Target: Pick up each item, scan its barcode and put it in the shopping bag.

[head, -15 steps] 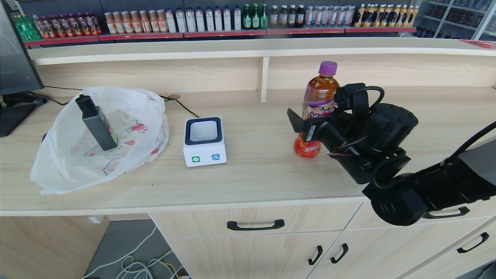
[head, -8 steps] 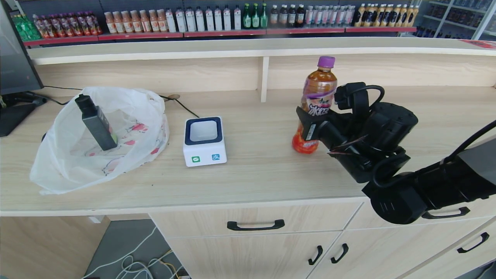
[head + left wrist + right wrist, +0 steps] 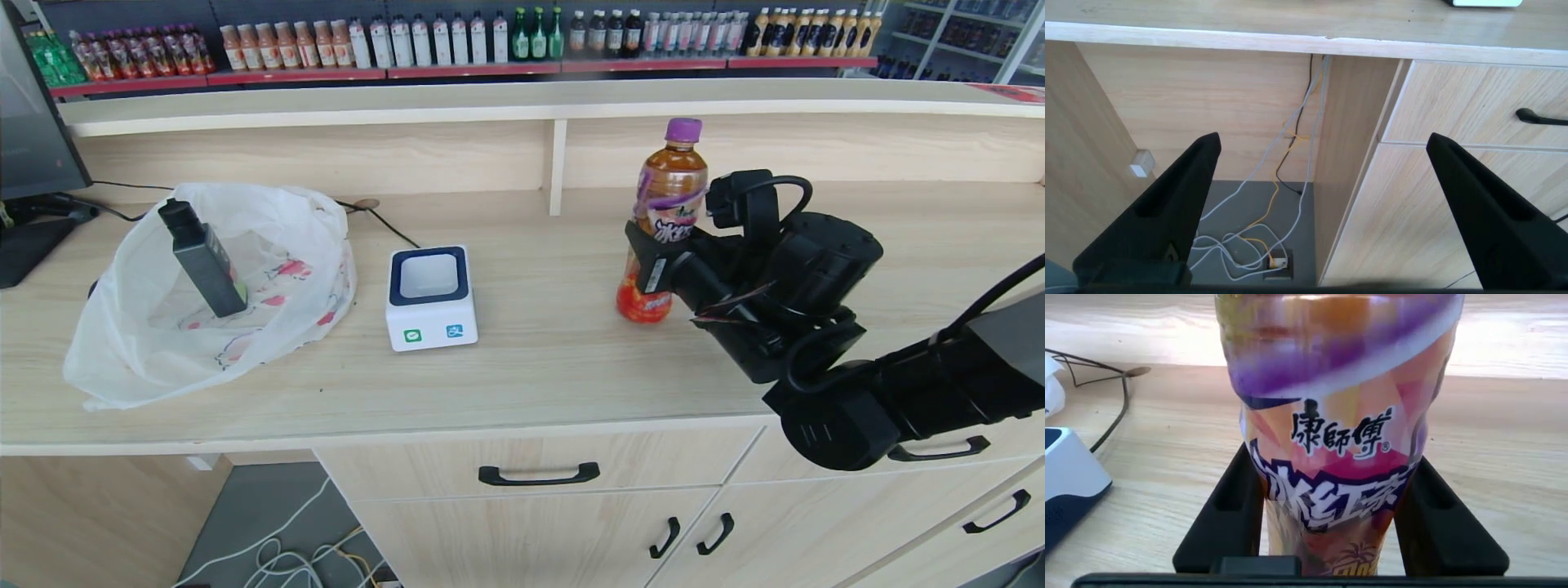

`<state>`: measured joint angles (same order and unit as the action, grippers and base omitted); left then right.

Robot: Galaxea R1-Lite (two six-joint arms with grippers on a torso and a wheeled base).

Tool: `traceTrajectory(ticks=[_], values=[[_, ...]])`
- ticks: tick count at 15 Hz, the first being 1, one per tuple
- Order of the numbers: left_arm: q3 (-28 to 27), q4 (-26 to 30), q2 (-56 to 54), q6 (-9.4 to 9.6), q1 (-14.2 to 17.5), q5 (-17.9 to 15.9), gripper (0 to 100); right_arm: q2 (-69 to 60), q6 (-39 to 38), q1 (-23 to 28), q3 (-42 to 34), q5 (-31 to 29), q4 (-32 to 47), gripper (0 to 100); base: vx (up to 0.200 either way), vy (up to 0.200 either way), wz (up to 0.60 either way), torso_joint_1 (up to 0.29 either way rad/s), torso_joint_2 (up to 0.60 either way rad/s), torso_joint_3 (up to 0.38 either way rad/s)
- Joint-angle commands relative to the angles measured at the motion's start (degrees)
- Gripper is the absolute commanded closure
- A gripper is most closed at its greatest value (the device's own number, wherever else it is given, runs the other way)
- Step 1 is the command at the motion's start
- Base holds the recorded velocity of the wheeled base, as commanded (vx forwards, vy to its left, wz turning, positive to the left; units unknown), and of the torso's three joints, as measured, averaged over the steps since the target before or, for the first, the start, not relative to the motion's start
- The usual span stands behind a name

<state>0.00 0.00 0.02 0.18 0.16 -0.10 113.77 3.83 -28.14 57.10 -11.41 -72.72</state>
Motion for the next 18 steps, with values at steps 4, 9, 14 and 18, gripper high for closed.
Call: traceTrajectory(ticks=[4,9,14,18], values=[[0.00,0.00,-0.02,-0.01,0.02,0.01,0,-3.03,0.04,-0.08,0.03,-0.10,-0.14,100,0.000,0.000,0.00,0.000,0.00,0.000],[0.00,0.00,-0.02,-0.01,0.02,0.01,0,-7.34,0.30,-1.48,-1.11,-0.54,-0.23,100,0.000,0.000,0.00,0.000,0.00,0.000],[0.00,0.00,-0.02,-0.01,0.02,0.01,0,-13.32,0.48,-6.76,-6.83,-3.53,-0.76,100,0.000,0.000,0.00,0.000,0.00,0.000],[0.00,0.00,-0.02,-0.01,0.02,0.01,0,-21.84,1.01,-9.92,-14.91,-7.75,-2.08,100,0.000,0.000,0.00,0.000,0.00,0.000]])
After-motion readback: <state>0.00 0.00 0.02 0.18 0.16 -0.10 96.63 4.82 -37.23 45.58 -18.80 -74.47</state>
